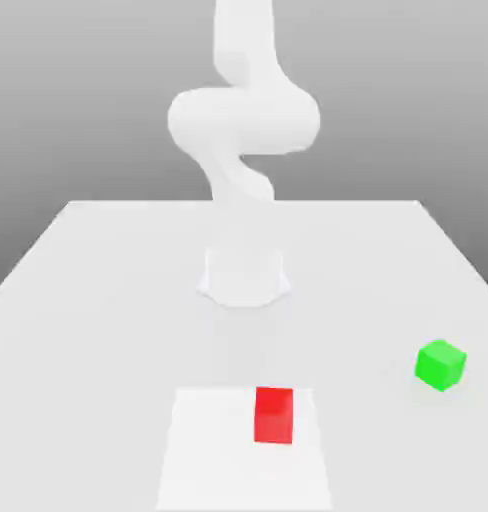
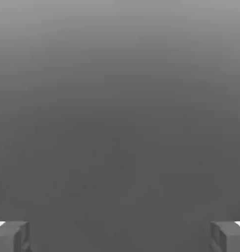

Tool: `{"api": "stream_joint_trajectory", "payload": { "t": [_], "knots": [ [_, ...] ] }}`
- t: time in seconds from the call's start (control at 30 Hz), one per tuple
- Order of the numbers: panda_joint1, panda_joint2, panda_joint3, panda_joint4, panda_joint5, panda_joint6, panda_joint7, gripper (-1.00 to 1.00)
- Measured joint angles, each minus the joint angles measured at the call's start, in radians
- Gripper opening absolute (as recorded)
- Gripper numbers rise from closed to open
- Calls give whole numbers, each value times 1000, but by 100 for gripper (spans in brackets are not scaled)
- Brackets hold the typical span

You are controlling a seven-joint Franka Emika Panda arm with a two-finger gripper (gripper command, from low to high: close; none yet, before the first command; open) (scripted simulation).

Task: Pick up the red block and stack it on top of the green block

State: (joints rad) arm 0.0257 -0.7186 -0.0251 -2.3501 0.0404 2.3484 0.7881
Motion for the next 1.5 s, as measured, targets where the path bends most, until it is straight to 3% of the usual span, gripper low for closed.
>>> {"api": "stream_joint_trajectory", "payload": {
  "t": [0.4, 0.53, 0.63, 0.93, 0.97, 1.2, 1.5],
  "knots": [
    [98, 465, -15, -266, 137, 264, -4, 0],
    [97, 610, 11, -357, 90, 359, 62, 0],
    [91, 704, 15, -417, -8, 428, 152, 0],
    [91, 936, 13, -401, -34, 624, 175, 0],
    [89, 958, 16, -399, -31, 643, 173, -100],
    [87, 961, 18, -399, -34, 646, 176, -100],
    [84, 749, 18, -429, -43, 464, 183, -100]
  ]
}}
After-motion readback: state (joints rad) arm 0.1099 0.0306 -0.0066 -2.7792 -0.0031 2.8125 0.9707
